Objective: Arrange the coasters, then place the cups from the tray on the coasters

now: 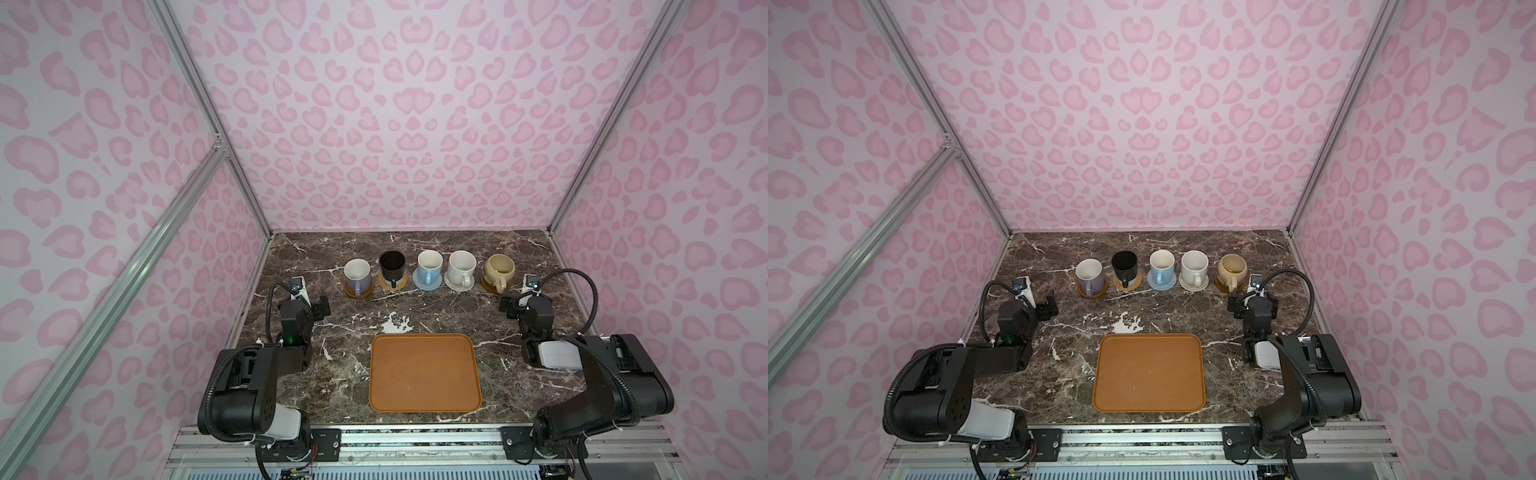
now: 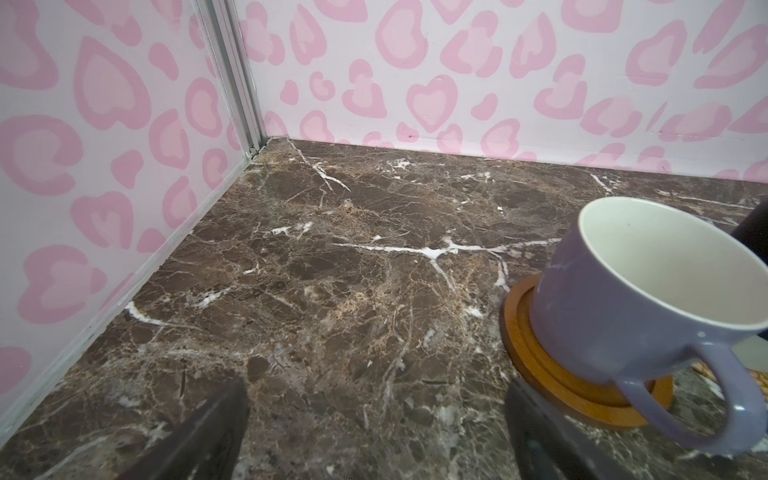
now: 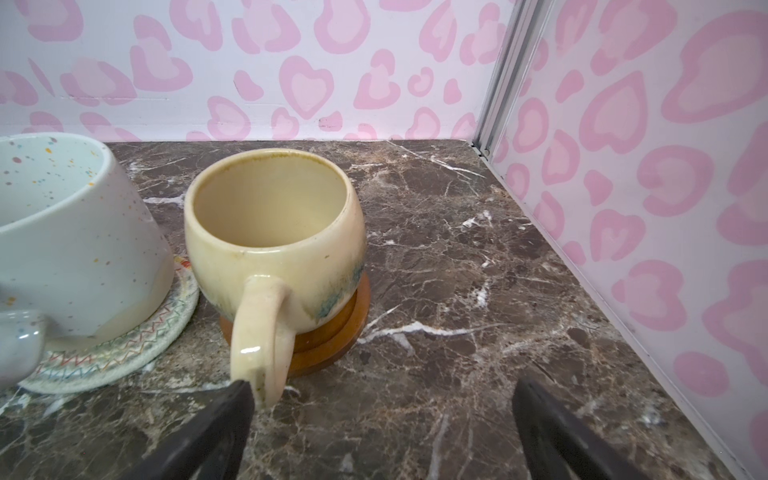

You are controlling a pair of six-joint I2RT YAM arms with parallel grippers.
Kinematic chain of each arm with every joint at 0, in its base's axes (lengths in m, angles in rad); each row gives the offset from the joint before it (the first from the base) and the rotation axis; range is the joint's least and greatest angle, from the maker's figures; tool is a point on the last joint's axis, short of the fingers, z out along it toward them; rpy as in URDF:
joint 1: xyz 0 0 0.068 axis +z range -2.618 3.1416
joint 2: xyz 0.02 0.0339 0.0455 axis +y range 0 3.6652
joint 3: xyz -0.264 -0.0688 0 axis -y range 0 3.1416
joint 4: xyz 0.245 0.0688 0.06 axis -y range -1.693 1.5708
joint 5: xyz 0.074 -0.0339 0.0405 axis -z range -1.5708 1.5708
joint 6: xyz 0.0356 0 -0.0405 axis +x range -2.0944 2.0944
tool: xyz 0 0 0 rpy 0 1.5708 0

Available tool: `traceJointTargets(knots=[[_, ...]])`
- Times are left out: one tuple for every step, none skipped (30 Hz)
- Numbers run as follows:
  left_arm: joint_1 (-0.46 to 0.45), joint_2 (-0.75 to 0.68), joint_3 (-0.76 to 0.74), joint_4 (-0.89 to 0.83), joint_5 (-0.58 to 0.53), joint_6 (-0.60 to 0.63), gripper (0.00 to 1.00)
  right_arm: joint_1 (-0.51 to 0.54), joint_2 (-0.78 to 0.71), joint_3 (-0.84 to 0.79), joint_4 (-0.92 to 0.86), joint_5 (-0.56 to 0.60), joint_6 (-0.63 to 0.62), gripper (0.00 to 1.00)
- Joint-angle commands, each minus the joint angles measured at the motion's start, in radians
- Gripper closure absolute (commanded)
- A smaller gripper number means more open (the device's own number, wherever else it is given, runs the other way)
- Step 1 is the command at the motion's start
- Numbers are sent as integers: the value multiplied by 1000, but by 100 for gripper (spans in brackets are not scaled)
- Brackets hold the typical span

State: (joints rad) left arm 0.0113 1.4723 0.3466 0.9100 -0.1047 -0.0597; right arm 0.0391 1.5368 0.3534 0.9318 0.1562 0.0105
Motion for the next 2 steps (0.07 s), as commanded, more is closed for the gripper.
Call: traceJointTargets(knots=[[0, 1, 3, 23, 10, 9, 3, -2, 0, 2, 8, 3, 8, 1], [1, -4, -5, 34, 8, 9, 3, -2, 0, 1, 8, 4, 8, 1]])
